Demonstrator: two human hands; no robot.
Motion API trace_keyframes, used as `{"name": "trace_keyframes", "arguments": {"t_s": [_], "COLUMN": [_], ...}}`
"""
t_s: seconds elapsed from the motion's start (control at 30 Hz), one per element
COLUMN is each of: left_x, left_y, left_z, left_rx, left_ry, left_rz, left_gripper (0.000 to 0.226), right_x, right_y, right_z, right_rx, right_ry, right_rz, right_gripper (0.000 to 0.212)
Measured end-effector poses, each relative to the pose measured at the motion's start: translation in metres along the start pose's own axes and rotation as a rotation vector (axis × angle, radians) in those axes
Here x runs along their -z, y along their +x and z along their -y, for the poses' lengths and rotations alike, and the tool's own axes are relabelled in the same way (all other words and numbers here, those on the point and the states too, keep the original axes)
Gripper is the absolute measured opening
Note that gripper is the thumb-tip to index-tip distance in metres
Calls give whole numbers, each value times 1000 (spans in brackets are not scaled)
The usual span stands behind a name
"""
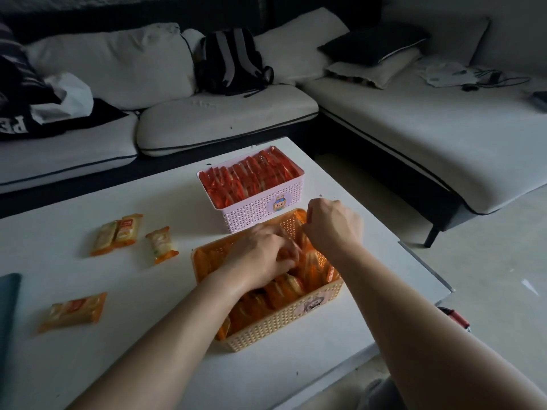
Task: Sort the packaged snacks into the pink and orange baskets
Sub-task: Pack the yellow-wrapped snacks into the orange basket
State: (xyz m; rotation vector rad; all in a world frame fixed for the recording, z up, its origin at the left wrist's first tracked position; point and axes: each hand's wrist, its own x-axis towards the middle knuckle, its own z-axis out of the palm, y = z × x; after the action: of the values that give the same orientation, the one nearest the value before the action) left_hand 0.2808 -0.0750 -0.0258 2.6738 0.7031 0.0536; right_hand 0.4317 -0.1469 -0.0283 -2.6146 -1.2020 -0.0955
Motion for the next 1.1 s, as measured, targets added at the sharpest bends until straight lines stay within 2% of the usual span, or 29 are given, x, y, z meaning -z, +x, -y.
{"name": "trace_keyframes", "arguments": {"t_s": [0.1, 0.17, 0.23, 0.43, 0.5, 0.57, 0.63, 0.73, 0.83, 1.0, 1.1], "left_x": [7, 11, 13, 18, 19, 19, 17, 15, 13, 10, 8], "left_y": [-2, -2, 0, 4, 3, 3, 3, 4, 5, 4, 5], "left_z": [4, 7, 9, 12, 10, 9, 10, 13, 15, 15, 13], "left_rx": [37, 57, 78, 105, 102, 106, 107, 103, 103, 88, 80], "left_ry": [76, 81, 30, -136, -149, -154, -163, -182, -208, -343, -344], "left_rz": [30, 42, 63, 136, 148, 143, 129, 101, 50, -39, -64], "left_gripper": [16, 17, 17, 28, 32, 31, 26, 26, 22, 15, 14], "right_x": [3, 14, 26, 47, 43, 39, 36, 38, 41, 41, 42], "right_y": [3, 2, -2, -30, -32, -30, -23, -10, -5, -4, -3], "right_z": [-8, -13, -14, -8, -6, -6, -10, -20, -26, -26, -24], "right_rx": [-12, 55, 168, 379, 431, 454, 420, 315, 200, 31, -55], "right_ry": [107, 254, 291, -69, -121, -144, -97, 129, 301, 415, 474], "right_rz": [25, 102, 218, 552, 603, 569, 490, 407, 385, 401, 386], "right_gripper": [8, 8, 15, 53, 47, 31, 20, 17, 21, 20, 17]}}
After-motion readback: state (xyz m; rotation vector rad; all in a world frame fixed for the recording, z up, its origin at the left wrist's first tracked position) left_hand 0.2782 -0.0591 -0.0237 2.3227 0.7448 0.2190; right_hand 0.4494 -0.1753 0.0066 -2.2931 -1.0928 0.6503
